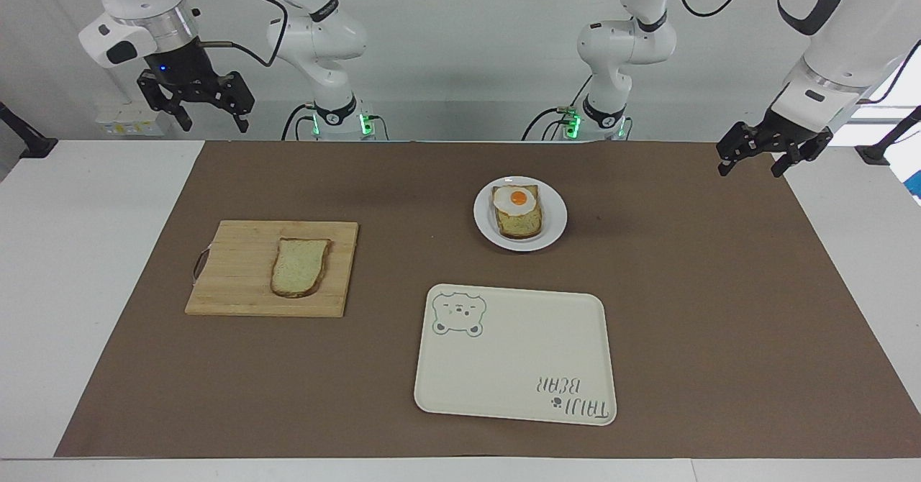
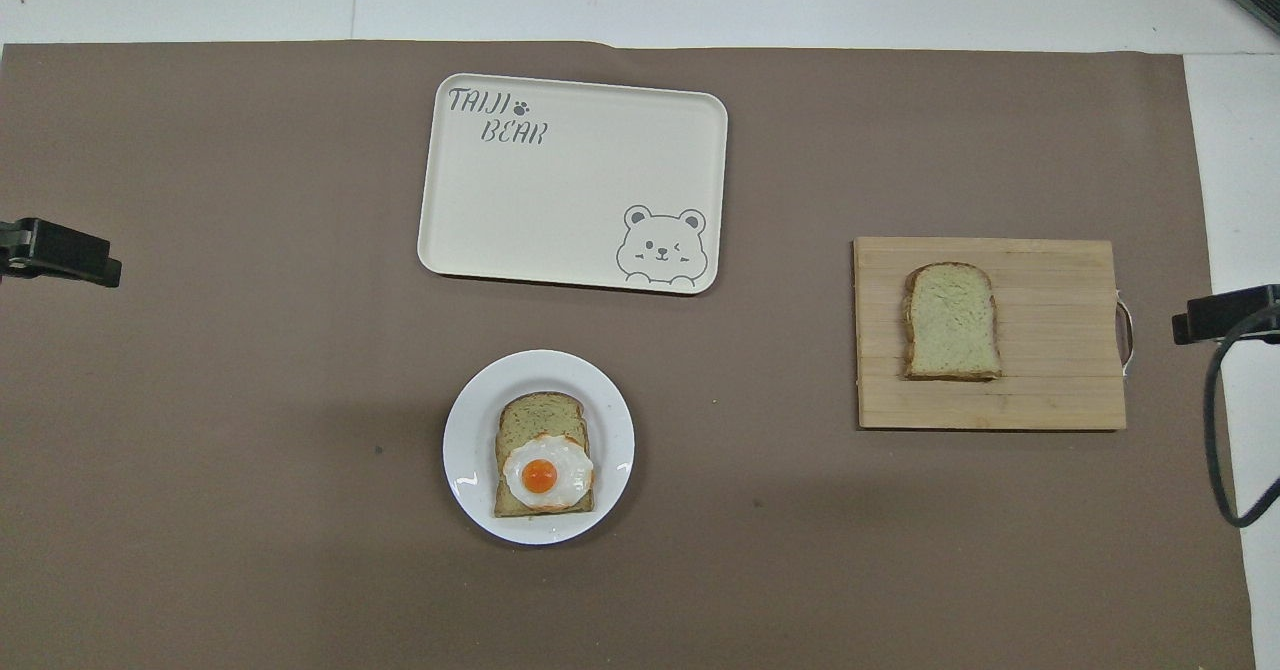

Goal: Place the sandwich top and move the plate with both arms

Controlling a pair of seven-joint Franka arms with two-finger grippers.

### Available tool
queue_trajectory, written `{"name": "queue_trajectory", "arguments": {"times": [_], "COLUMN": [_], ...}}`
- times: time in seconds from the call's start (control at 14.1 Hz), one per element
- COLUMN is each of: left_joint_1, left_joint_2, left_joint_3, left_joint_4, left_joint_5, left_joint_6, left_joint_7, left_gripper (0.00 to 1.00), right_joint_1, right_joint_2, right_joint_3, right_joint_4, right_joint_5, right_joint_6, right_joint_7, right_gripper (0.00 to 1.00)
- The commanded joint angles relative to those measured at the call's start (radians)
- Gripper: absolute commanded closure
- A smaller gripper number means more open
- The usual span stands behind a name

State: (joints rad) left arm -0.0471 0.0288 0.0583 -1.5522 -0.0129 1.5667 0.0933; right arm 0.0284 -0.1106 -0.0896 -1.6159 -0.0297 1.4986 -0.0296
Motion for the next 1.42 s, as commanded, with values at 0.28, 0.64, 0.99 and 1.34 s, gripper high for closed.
{"name": "queue_trajectory", "arguments": {"times": [0.28,0.64,0.99,1.34], "left_joint_1": [-0.004,-0.005,-0.005,-0.004], "left_joint_2": [-0.029,-0.027,-0.032,-0.033], "left_joint_3": [0.003,0.003,0.003,0.003], "left_joint_4": [-0.031,-0.029,-0.031,-0.034], "left_joint_5": [0.011,0.011,0.011,0.011], "left_joint_6": [-0.004,0.002,-0.004,-0.008], "left_joint_7": [-0.01,-0.017,-0.015,-0.017], "left_gripper": [0.0,0.0,0.0,0.0], "right_joint_1": [-0.007,-0.01,-0.01,-0.012], "right_joint_2": [-0.006,-0.02,-0.017,0.005], "right_joint_3": [0.008,0.008,0.01,0.01], "right_joint_4": [-0.002,-0.038,-0.078,-0.163], "right_joint_5": [-0.01,-0.009,-0.004,-0.003], "right_joint_6": [0.003,0.005,0.069,0.205], "right_joint_7": [-0.018,-0.018,-0.021,-0.027], "right_gripper": [0.0,0.0,0.0,0.0]}}
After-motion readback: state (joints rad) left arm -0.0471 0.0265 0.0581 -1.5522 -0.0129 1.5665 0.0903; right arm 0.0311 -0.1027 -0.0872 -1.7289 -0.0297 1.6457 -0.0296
